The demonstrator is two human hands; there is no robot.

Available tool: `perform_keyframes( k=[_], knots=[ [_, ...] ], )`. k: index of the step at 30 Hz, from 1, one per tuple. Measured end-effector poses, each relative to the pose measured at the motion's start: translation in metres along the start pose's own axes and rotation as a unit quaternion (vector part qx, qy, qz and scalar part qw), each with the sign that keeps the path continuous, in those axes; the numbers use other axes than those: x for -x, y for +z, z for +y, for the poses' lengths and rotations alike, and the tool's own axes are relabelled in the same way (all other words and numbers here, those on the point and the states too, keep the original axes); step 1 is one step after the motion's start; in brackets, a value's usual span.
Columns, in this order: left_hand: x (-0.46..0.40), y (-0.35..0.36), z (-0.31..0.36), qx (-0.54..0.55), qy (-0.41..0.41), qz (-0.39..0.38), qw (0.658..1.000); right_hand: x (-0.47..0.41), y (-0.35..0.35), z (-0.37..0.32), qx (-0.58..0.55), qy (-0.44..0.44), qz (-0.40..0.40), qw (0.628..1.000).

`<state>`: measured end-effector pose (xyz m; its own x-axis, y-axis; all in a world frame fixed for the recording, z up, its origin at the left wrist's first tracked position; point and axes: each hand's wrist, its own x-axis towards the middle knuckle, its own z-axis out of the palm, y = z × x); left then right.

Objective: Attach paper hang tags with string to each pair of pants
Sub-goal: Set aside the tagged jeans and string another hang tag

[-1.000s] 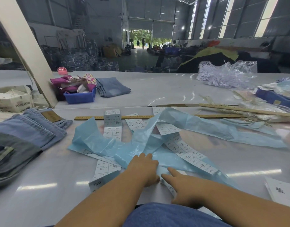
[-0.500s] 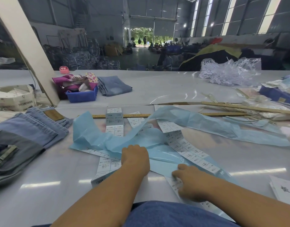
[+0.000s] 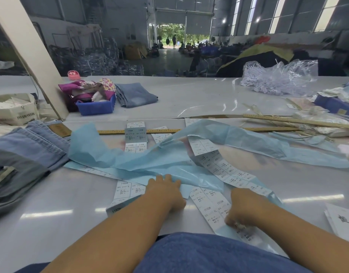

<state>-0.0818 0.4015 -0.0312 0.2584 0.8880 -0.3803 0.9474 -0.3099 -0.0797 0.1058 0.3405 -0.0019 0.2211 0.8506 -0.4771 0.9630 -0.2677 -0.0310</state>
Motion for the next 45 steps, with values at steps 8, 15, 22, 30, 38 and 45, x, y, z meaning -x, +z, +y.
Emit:
perform_keyframes(
  k=[8,15,22,30,38,45],
  knots=[
    [0.003,-0.002,0.004,0.003,-0.003,0.012,1.0,0.006,-0.001,-0.006,-0.012,-0.003,-0.036,0.999],
    [0.007,-0.011,0.016,-0.018,0.025,0.129,0.991,-0.004,0.004,-0.001,-0.115,0.0,-0.017,0.993],
    [0.007,-0.03,0.026,0.383,-0.046,0.078,0.919,-0.008,-0.009,0.021,-0.439,-0.011,0.017,0.898],
    [0.005,-0.028,0.028,0.678,0.008,-0.026,0.734,-0.005,-0.024,0.02,-0.571,-0.035,0.054,0.818],
    [0.018,-0.033,0.026,0.384,0.015,0.272,0.882,0.002,-0.024,0.017,-0.633,-0.073,0.039,0.77],
    [0.03,-0.034,0.035,0.218,0.24,0.281,0.903,0.006,-0.023,0.016,-0.665,-0.101,0.015,0.74]
  ],
)
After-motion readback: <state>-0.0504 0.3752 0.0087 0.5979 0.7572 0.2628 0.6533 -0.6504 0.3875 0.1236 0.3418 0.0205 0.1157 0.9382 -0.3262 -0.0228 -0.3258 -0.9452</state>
